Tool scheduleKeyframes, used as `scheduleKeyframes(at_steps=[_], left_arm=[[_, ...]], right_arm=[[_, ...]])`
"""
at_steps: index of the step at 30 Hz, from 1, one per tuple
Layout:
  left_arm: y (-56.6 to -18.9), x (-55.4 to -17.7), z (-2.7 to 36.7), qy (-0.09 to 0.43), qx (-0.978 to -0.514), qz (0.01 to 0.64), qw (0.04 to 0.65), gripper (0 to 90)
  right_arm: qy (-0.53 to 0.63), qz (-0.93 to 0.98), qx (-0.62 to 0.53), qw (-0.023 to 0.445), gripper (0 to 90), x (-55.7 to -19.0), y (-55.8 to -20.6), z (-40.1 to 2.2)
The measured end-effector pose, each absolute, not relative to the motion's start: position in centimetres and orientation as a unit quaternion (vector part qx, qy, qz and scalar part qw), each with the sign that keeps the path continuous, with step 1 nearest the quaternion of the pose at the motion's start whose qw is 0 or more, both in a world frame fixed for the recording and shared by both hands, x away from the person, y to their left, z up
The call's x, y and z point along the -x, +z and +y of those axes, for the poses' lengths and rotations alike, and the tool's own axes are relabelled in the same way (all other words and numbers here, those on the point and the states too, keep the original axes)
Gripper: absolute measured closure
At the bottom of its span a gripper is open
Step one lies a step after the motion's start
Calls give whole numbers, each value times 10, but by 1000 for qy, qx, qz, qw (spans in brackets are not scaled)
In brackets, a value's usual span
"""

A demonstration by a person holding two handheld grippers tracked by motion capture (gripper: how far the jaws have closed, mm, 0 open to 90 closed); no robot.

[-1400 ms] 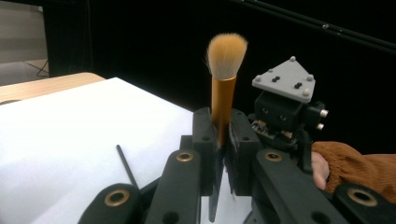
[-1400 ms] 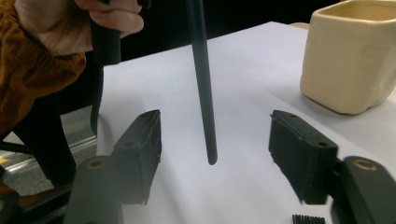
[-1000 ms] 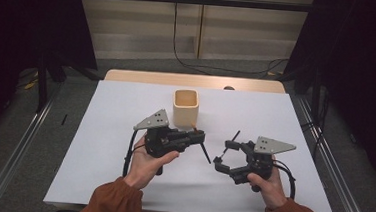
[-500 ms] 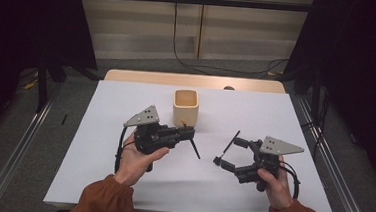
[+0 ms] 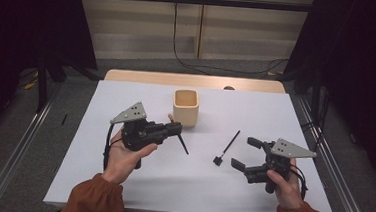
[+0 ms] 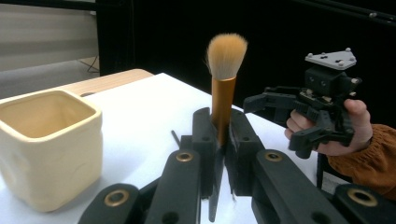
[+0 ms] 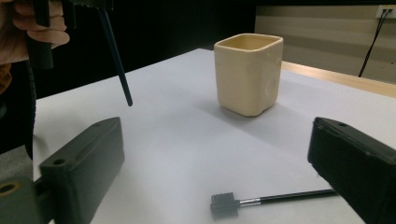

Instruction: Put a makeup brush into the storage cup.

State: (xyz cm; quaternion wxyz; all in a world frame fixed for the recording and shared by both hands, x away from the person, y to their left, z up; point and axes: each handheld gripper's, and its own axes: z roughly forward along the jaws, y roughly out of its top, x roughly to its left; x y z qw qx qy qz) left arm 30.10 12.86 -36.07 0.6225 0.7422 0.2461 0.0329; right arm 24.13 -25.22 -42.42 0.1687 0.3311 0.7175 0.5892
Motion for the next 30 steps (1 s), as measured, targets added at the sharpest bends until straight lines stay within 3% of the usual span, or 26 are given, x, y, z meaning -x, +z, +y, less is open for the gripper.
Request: scheduleKeyframes(at_steps=[30], left_arm=[[-335, -326, 150, 80, -741, 260, 614, 839]], right_arm=[[543, 722, -380, 198, 0, -212, -441, -283]])
